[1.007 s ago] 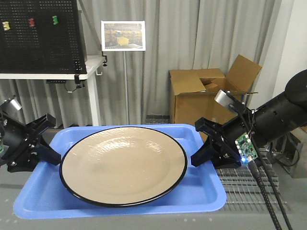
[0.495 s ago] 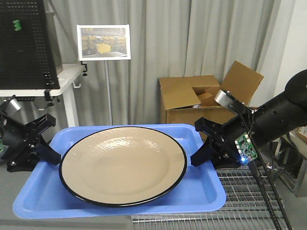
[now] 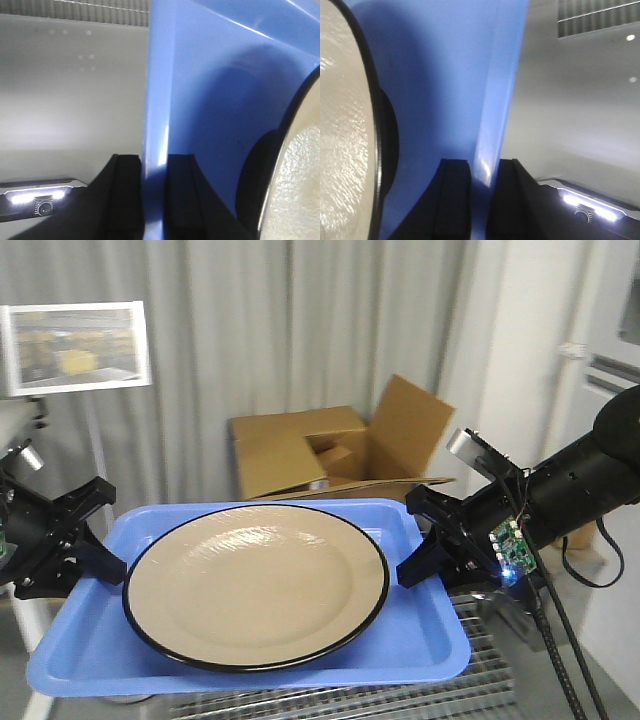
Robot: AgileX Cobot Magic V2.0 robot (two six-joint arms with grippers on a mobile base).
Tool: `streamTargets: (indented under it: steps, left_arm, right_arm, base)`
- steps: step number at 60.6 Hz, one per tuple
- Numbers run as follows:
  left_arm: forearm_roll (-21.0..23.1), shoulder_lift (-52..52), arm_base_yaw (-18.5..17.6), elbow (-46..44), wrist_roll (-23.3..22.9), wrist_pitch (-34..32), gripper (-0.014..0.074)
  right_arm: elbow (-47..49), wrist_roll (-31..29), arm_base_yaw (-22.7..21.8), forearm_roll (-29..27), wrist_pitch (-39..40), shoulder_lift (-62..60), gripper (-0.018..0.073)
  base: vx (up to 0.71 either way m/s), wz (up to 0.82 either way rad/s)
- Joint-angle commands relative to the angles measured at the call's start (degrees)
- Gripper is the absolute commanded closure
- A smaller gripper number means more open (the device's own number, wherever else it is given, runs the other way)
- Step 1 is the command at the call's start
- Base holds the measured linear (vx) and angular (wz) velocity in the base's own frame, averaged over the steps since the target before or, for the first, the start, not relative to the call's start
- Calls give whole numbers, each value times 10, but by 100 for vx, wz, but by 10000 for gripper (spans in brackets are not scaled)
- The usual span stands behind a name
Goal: Place disk in tray to left cabinet
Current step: 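Hold the tray while driving up to the open white cabinet shelves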
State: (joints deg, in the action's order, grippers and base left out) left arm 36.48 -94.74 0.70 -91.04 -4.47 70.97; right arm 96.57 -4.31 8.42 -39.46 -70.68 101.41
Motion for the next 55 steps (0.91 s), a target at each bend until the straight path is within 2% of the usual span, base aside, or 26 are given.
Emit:
streamTargets:
  steps: [1,55]
  left_arm:
    - [91,29,-11,-22,-10,8,597]
    - [91,29,-11,-22,-10,8,597]
  right_arm:
    - [21,-10,8,-94,2,-34,564]
    - [21,-10,8,-94,1,-34,564]
  base:
    - [24,-56]
    - [18,-66]
